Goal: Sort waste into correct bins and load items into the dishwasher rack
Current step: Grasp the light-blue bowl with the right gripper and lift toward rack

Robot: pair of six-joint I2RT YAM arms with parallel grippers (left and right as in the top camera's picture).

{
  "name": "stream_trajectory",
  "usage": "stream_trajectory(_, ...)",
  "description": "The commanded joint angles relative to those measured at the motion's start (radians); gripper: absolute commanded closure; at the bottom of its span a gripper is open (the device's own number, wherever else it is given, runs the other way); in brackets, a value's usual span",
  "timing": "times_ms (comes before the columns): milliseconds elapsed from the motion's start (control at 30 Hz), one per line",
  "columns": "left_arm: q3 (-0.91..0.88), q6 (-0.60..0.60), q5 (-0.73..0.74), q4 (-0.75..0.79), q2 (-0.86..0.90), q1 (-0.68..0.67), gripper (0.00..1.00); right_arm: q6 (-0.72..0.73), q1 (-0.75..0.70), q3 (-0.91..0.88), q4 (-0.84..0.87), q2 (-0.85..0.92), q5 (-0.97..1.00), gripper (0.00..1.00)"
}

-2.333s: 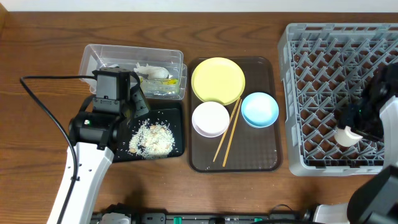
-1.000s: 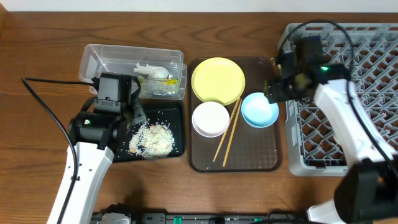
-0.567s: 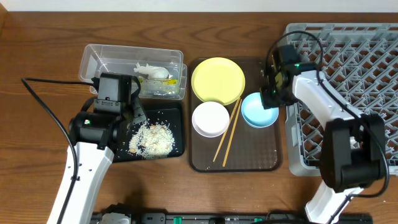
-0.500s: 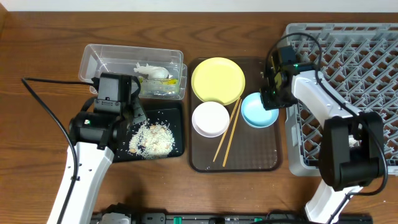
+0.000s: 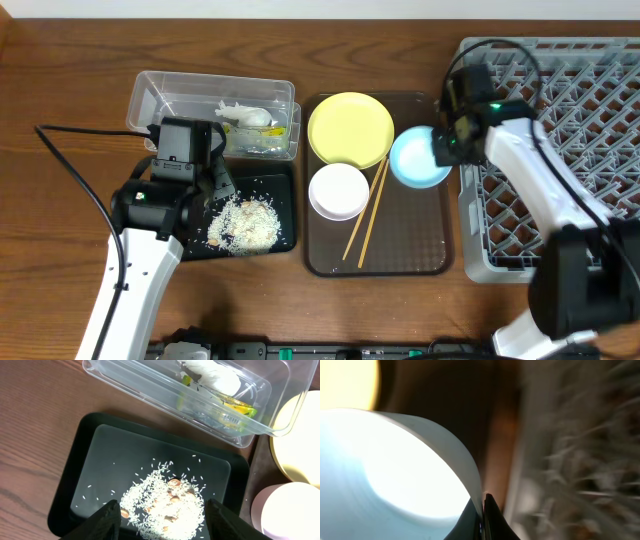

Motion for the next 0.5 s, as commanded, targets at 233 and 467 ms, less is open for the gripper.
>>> stream_trajectory(233, 0.002, -0.005, -0.019, -0.002, 0.006, 0.003, 0.43, -0.090, -0.059, 0.009, 0.294, -0.235, 0.424, 0.99)
stream_trajectory(467, 0.002, -0.005, -0.019, -0.002, 0.006, 0.003, 0.43, -0.286, -0.090, 0.009, 0.612, -0.166, 0.666, 0.99)
